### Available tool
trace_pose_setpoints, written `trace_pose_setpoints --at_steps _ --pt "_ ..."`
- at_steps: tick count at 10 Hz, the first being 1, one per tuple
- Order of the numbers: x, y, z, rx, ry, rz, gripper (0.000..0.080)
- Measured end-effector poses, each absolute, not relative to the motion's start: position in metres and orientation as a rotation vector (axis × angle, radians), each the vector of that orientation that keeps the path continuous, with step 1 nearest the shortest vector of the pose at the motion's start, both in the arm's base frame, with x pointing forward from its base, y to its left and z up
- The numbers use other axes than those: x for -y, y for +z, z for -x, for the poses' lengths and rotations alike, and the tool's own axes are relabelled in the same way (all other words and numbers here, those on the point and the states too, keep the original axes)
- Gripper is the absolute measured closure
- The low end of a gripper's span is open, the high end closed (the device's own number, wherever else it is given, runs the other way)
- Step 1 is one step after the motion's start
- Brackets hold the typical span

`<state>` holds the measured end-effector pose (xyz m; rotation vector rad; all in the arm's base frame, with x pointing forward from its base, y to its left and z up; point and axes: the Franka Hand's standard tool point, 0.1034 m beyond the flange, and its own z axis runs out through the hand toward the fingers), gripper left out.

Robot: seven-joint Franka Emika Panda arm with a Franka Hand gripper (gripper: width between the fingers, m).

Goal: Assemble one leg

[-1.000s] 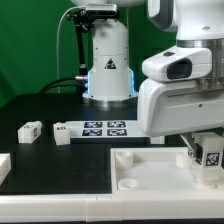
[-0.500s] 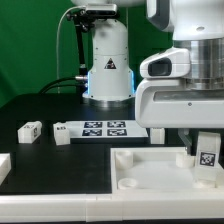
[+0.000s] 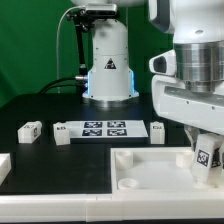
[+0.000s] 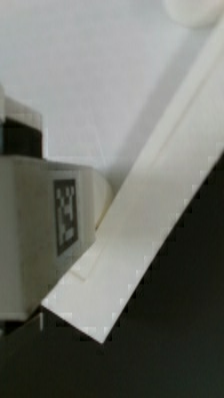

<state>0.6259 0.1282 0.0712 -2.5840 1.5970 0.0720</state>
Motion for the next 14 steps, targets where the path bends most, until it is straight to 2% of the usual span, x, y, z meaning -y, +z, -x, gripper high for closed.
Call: trace_pose_setpoints --at_steps 4,5,6,7,14 --pt "-0.13 0.071 -0.626 -1.726 0.098 2.481 0.0502" --pt "-0.13 0.071 -0.626 -1.669 0.095 2.519 0.0333" --pt "-0.13 0.071 -0.626 -1.668 0.095 2.52 0.0212" --pt "-0.13 0.071 -0.625 -1.513 0.084 2.615 0.017" --pt "-0.135 0.078 -0.629 -0.029 -0.003 3.09 0.0151"
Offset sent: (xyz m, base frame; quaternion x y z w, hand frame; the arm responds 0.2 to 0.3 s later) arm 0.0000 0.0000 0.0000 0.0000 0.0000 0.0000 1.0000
